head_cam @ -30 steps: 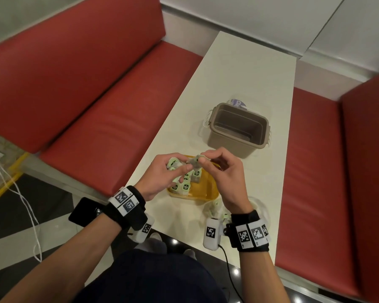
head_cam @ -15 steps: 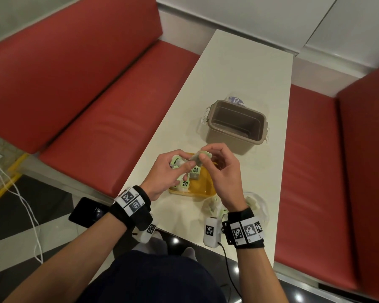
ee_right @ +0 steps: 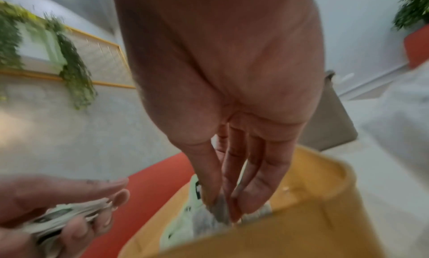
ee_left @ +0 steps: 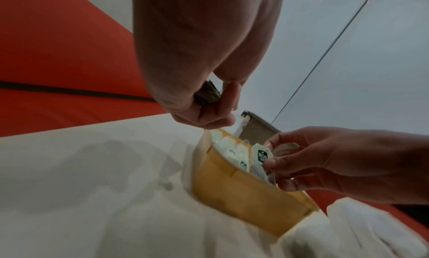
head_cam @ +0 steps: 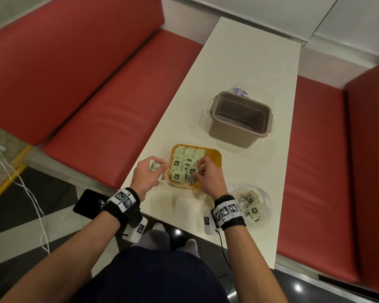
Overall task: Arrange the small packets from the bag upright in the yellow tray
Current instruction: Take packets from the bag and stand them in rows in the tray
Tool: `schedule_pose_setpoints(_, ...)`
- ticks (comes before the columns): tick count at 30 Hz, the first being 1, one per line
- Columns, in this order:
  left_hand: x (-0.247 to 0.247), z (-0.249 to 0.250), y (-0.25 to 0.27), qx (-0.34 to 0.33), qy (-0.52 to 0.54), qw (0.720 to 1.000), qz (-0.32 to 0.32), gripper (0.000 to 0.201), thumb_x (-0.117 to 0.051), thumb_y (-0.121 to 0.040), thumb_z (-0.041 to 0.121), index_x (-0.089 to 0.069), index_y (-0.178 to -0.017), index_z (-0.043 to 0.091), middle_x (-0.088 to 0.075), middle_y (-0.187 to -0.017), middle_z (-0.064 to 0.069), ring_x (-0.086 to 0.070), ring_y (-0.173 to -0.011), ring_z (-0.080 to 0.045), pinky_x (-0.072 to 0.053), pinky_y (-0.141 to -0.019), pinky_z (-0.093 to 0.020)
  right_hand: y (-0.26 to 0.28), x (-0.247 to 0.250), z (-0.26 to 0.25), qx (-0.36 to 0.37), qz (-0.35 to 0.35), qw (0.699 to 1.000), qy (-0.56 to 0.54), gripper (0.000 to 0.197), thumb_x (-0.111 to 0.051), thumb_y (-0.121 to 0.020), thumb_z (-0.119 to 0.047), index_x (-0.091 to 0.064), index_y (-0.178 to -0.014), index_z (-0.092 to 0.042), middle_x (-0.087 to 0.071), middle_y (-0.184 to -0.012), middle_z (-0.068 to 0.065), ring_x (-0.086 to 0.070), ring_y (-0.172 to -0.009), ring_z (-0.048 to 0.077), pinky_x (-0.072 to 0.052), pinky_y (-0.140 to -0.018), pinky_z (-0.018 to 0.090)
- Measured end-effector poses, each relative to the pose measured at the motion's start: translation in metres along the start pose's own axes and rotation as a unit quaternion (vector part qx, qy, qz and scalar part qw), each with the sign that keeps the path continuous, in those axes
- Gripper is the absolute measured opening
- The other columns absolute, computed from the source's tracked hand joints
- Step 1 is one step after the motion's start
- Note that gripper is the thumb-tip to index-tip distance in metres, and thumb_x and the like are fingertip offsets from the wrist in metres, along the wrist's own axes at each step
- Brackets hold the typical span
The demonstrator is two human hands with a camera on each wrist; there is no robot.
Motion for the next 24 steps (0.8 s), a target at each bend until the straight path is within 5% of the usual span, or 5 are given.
schedule_pose_setpoints(2,0.003,-0.011,-0.002,0.013,-0.016,1.000,0.011,0.022,-0.085,-0.094,0.030,-0.073,-0.100,0.012,-0.075,-0.089,-0.012,-0.065,-0.066,-0.020,-0.042,-0.048,-0.027,-0.007,-0.013,0.004,-0.033,-0.009,0.999,0.034,0.032,-0.082,-0.092,-0.010,-0.056,-0.105,-0.024,-0.070,-0.096,-0.002,-0.070,-0.090,0.023,-0.059,-0.078,0.035)
schedule_pose_setpoints(5,0.003,-0.021,-0.003,0.026,-0.037,0.999,0.026,0.027,-0.087,-0.091,0.034,-0.072,-0.098,0.012,-0.078,-0.090,-0.014,-0.068,-0.067,-0.020,-0.044,-0.049,-0.029,-0.014,-0.024,0.004,-0.089,-0.038,0.994,0.052,0.038,-0.087,-0.089,-0.013,-0.053,-0.102,-0.024,-0.070,-0.102,0.001,-0.070,-0.097,0.025,-0.061,-0.089,0.045)
schedule_pose_setpoints(14,-0.007,-0.027,-0.006,0.044,-0.120,0.992,0.001,0.030,-0.090,-0.087,0.038,-0.069,-0.099,0.020,-0.077,-0.071,-0.010,-0.053,-0.048,-0.013,-0.045,-0.048,-0.025,-0.018,-0.027,0.000,-0.130,-0.043,0.987,0.089,0.062,-0.093,-0.087,-0.025,-0.055,-0.134,-0.010,-0.069,-0.130,0.008,-0.068,-0.120,0.031,-0.059,-0.095,0.040)
schedule_pose_setpoints(19,-0.011,-0.029,-0.010,0.050,-0.136,0.989,0.012,0.024,-0.088,-0.089,0.021,-0.068,-0.102,0.017,-0.077,-0.073,-0.010,-0.057,-0.051,-0.018,-0.051,-0.053,-0.030,-0.020,-0.033,-0.001,-0.153,-0.047,0.982,0.098,0.046,-0.088,-0.088,-0.014,-0.055,-0.119,-0.017,-0.070,-0.118,0.007,-0.069,-0.108,0.031,-0.063,-0.090,0.047)
schedule_pose_setpoints(24,-0.011,-0.032,-0.013,0.052,-0.143,0.988,0.010,0.024,-0.088,-0.087,0.023,-0.068,-0.101,0.019,-0.077,-0.073,-0.008,-0.065,-0.059,-0.022,-0.055,-0.057,-0.035,-0.016,-0.041,0.008,-0.120,0.048,0.990,0.062,0.034,-0.069,-0.089,-0.002,-0.049,-0.099,-0.028,-0.071,-0.101,0.004,-0.071,-0.092,0.027,-0.063,-0.078,0.044)
Point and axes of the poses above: each hand's wrist, its own y-axis away from the middle knuckle, its own x-axis out of the back of the hand, z = x × y, the point moved 1 cm from there along -y, towards the middle knuckle
